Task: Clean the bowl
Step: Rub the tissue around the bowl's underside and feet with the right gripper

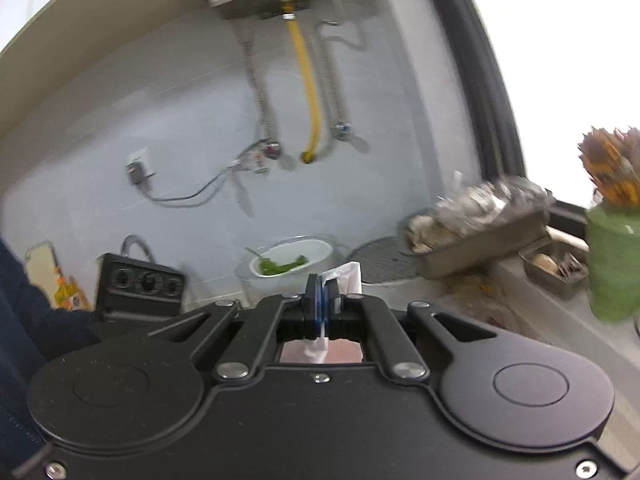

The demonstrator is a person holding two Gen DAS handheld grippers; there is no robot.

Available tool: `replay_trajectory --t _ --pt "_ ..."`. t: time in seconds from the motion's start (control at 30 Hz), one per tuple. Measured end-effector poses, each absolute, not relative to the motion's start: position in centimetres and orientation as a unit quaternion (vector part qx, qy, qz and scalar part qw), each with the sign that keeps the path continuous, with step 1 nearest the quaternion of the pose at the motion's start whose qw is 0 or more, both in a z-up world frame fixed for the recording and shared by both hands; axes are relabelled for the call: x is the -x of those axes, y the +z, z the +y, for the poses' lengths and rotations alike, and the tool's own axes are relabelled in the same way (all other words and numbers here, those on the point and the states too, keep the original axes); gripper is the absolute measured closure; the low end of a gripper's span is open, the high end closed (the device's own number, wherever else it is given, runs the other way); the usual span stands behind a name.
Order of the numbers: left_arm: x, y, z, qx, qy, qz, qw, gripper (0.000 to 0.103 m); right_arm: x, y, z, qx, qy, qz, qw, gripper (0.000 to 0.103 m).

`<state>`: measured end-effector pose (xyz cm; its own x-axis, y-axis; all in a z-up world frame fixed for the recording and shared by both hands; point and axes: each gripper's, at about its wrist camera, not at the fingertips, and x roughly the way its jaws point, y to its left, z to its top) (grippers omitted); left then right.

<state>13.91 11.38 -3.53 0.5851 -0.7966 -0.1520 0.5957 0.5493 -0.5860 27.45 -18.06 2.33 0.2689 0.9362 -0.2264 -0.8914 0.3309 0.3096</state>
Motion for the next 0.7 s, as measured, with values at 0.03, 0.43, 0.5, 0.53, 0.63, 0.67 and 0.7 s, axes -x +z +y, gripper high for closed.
replay_trajectory --t 0.03,0.43,0.5,0.53,0.63,0.67,0.7 --pt "-13.9 -3.5 11.8 0.252 -0.401 0.203 0.857 0.091 -27.4 2.2 -18.4 -0.065 0.574 0.188 0.794 0.1" --pt "-15.8 -3.8 14.3 0.346 -0.369 0.174 0.845 0.091 -25.4 0.4 -18.2 -0.077 0.573 0.2 0.791 0.1" --pt "-16.2 -3.7 14.3 0.352 -0.368 0.171 0.844 0.091 -25.1 0.3 -18.4 -0.086 0.577 0.205 0.786 0.1" --pt "-16.4 -3.6 14.3 0.354 -0.367 0.17 0.843 0.091 -24.9 0.0 -18.4 -0.086 0.575 0.209 0.786 0.1" --pt "-16.9 -3.4 14.5 0.364 -0.365 0.164 0.841 0.091 -24.5 -0.6 -18.5 -0.086 0.568 0.22 0.788 0.1" --pt "-16.9 -3.4 14.6 0.367 -0.365 0.163 0.84 0.091 -24.3 -0.7 -18.6 -0.083 0.568 0.22 0.789 0.1" --pt "-16.9 -3.4 14.7 0.371 -0.365 0.16 0.838 0.091 -24.1 -0.7 -18.7 -0.078 0.568 0.22 0.79 0.1"
